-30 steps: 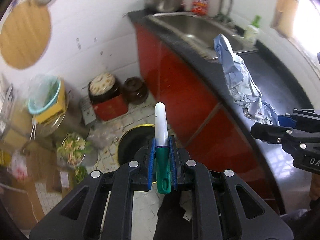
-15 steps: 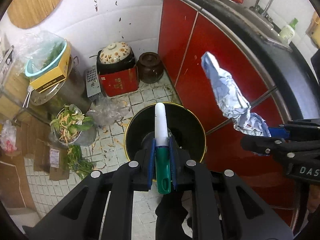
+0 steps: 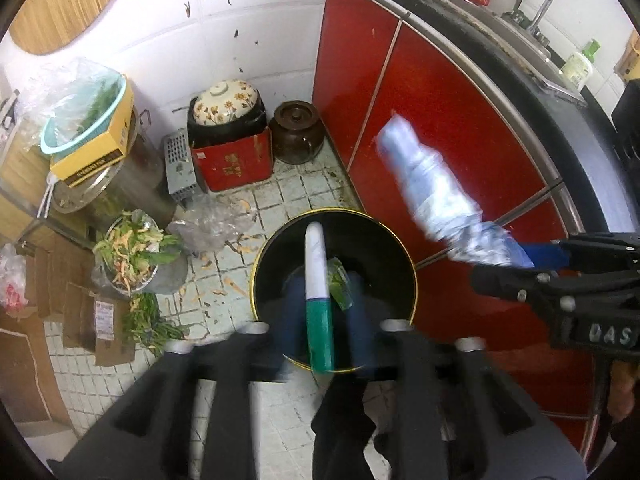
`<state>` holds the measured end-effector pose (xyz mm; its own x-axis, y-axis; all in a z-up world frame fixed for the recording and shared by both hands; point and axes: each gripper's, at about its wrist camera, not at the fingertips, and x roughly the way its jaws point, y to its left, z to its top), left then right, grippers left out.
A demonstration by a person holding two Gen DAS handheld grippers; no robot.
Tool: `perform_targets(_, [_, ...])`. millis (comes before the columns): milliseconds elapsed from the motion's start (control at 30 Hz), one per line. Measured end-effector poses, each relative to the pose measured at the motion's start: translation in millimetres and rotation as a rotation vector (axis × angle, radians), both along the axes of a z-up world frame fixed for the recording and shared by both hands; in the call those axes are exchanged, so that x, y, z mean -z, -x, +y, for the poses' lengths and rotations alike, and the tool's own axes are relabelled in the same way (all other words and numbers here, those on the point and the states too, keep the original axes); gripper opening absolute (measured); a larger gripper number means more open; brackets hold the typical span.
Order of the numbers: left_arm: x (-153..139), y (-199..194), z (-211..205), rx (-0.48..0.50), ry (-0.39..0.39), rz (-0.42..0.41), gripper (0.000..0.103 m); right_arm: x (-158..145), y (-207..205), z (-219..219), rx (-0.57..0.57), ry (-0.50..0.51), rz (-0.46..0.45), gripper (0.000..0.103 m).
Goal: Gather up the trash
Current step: 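Carry marker and foil to the black bin and open both tools over it, then swing both tools back over the counter toward the trash pile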
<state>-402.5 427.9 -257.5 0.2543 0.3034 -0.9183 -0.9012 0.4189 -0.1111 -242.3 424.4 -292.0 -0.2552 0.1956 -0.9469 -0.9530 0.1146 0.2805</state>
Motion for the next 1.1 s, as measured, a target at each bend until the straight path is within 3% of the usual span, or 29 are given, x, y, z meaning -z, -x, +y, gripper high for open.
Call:
perform_targets(33, [-1,1,1,-0.009,-0.006,-0.005,0.078,-3,-2,-1,0.013,-0.015,0.006,0.078])
perform_targets(367, [-19,1,0,0.024,-0.043,-0.016,0.079,-34,-21,-20,0.045,-0.043,0.005,0.078])
perform_targets(467, [-29,-4,-2,0.042,-0.047,-0.014,0.079,-56,-29,-36,0.056,-0.073,0.001,0.078])
perform_targets(633, [-64,-34,-12,0.119,-0.078,-0.019,0.093,-104,-57,-70,0.113,-0.145,-0.054,0.086])
perform_targets(867, [-104,-138,-59,0.402,-0.111,-0.055,0.095,-174,-141,-174,0.384,-0.232,-0.204,0.088])
perform_targets(1100, [-140,-275,-172,0.831,-0.158,-0.141,0.095,-221,-221,-357,0.818,-0.237,-0.39,0.088])
